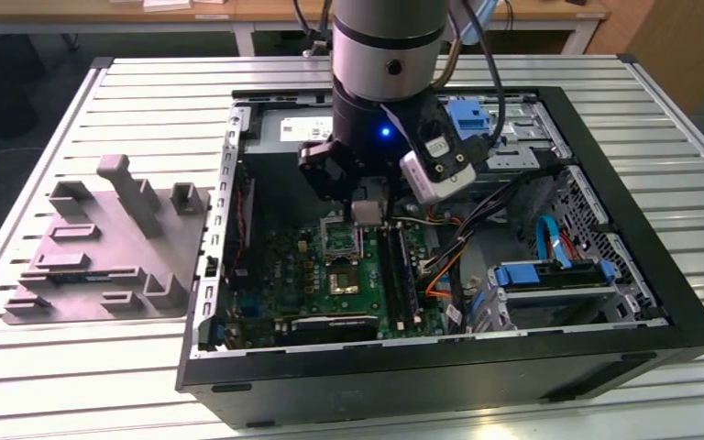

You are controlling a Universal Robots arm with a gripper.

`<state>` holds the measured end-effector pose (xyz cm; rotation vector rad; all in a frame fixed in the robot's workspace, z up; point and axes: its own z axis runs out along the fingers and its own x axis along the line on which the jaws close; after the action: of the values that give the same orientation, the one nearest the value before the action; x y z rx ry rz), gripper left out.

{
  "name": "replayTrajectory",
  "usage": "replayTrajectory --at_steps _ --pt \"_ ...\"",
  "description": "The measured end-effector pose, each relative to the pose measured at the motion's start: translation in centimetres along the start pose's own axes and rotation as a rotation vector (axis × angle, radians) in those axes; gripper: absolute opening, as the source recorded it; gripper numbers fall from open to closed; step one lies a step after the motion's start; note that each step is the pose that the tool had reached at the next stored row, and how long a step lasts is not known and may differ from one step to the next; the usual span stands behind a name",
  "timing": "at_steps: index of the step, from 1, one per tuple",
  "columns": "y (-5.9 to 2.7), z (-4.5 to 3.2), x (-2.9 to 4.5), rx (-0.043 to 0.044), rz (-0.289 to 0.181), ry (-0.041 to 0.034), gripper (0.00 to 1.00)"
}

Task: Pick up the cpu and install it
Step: 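Place the cpu into insertion slot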

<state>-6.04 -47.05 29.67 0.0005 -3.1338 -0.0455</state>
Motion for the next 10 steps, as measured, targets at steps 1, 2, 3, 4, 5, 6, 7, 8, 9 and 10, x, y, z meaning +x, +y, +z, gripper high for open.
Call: replayTrajectory --at_steps 1,2,3,4,5,6,7,8,9,10 --pt "-0.01 0.11 0.13 -0.0002 0.0 -0.0001 0.47" --pt "-0.02 0.21 0.29 -0.0001 -0.001 0.0 0.47" --pt "-0.03 0.32 0.43 0.0001 -0.002 0.0001 0.47" --pt "-0.03 0.48 0.54 0.0001 -0.003 0.0002 0.47" --pt "-0.04 0.62 0.62 0.0001 -0.004 0.0004 0.47" --pt "-0.06 0.72 0.65 0.0001 -0.005 0.0007 0.47" --pt "-0.1 0.82 0.66 0.0002 -0.006 0.0009 0.47" --pt "-0.14 0.89 0.68 0.0002 -0.007 0.001 0.47" --pt "-0.15 0.99 0.69 0.0 -0.008 0.001 0.47" --pt "-0.17 1.07 0.7 0.0001 -0.008 0.0011 0.47"
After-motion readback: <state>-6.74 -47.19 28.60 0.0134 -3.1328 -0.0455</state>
